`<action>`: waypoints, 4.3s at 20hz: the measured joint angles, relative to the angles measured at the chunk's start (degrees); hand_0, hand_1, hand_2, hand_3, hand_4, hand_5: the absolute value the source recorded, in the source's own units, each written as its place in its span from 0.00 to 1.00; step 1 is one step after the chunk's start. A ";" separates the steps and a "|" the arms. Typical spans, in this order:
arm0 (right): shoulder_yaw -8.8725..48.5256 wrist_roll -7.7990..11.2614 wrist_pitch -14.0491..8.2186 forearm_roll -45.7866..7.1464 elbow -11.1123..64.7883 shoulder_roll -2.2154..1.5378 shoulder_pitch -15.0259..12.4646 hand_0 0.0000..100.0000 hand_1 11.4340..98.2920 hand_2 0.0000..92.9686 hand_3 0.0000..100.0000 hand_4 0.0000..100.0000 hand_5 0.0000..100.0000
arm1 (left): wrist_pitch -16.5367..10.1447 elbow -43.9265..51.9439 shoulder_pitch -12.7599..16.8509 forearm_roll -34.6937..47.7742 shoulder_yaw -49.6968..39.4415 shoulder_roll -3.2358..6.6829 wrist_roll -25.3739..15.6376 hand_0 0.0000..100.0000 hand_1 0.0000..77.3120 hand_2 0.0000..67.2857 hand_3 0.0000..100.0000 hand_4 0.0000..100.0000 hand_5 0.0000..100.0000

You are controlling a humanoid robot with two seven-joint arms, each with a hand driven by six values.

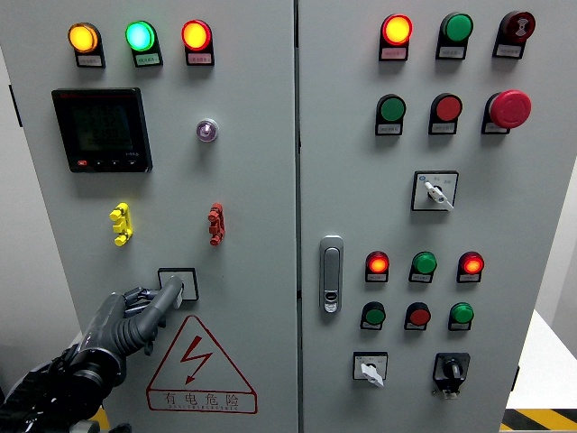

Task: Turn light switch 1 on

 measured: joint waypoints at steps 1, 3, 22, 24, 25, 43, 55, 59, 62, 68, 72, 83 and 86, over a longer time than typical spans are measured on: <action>0.00 0.00 0.00 0.00 0.00 0.01 0.00 0.00 0.10 0.00 0.20 0.19 0.10 | -0.01 0.00 0.00 0.01 0.00 -0.03 0.00 0.29 0.58 0.77 0.91 1.00 1.00; 0.00 0.00 0.00 0.00 0.00 0.00 0.01 0.00 0.09 0.00 0.20 0.19 0.10 | -0.03 0.00 -0.01 0.01 -0.01 -0.06 0.00 0.28 0.58 0.77 0.91 1.00 1.00; 0.01 0.00 0.01 0.00 0.00 -0.03 0.00 0.00 0.10 0.00 0.20 0.19 0.10 | -0.05 0.05 -0.11 -0.06 0.01 0.02 0.08 0.52 0.60 0.78 0.92 1.00 1.00; 0.02 0.00 -0.01 0.00 0.00 -0.03 0.00 0.00 0.10 0.00 0.20 0.19 0.10 | -0.05 0.05 -0.11 -0.06 0.00 0.02 0.08 0.56 0.59 0.78 0.92 1.00 1.00; 0.02 0.00 -0.02 0.00 0.00 -0.01 0.01 0.00 0.10 0.00 0.20 0.19 0.10 | -0.05 0.05 -0.11 -0.06 0.00 0.00 0.04 0.58 0.59 0.78 0.92 1.00 1.00; 0.04 0.00 0.03 0.00 0.00 -0.03 0.00 0.00 0.10 0.00 0.20 0.19 0.10 | -0.06 0.05 -0.42 -0.16 0.02 -0.13 0.01 0.80 0.54 0.78 0.92 1.00 1.00; 0.02 0.00 -0.03 0.00 0.00 -0.04 0.01 0.00 0.10 0.00 0.20 0.19 0.10 | 0.05 -0.53 0.30 -0.32 -0.24 -0.66 -0.17 0.00 0.56 0.77 0.91 1.00 1.00; 0.05 0.00 0.00 0.00 0.00 -0.03 0.01 0.00 0.08 0.00 0.20 0.19 0.10 | 0.05 -0.69 0.83 -0.58 -0.32 -0.89 -0.33 0.00 0.59 0.77 0.91 1.00 1.00; 0.05 0.00 0.02 0.00 0.00 -0.04 0.01 0.00 0.10 0.00 0.20 0.19 0.10 | 0.05 -0.74 1.21 -0.80 -0.50 -0.94 -0.71 0.00 0.60 0.77 0.91 1.00 1.00; 0.02 0.00 0.03 0.00 0.00 -0.05 0.01 0.00 0.10 0.00 0.20 0.19 0.10 | 0.11 -0.91 3.85 -0.86 -0.59 -0.97 -1.72 0.00 0.62 0.77 0.92 1.00 1.00; 0.02 0.00 0.01 0.00 0.00 -0.03 0.00 0.00 0.10 0.00 0.20 0.19 0.10 | 0.14 -1.64 5.99 -1.38 -0.67 -0.94 -6.04 0.00 0.62 0.79 0.93 1.00 1.00; 0.02 -0.01 -0.01 0.00 0.00 -0.05 0.01 0.00 0.09 0.00 0.20 0.19 0.10 | 0.15 -3.03 17.83 -12.75 -0.48 -0.34 -25.31 0.00 0.49 0.64 0.94 1.00 0.94; 0.02 -0.01 -0.01 0.00 0.00 -0.05 0.01 0.00 0.10 0.00 0.20 0.19 0.10 | 0.14 -2.72 21.73 -14.71 -0.01 0.17 -28.51 0.00 0.48 0.58 0.91 1.00 0.95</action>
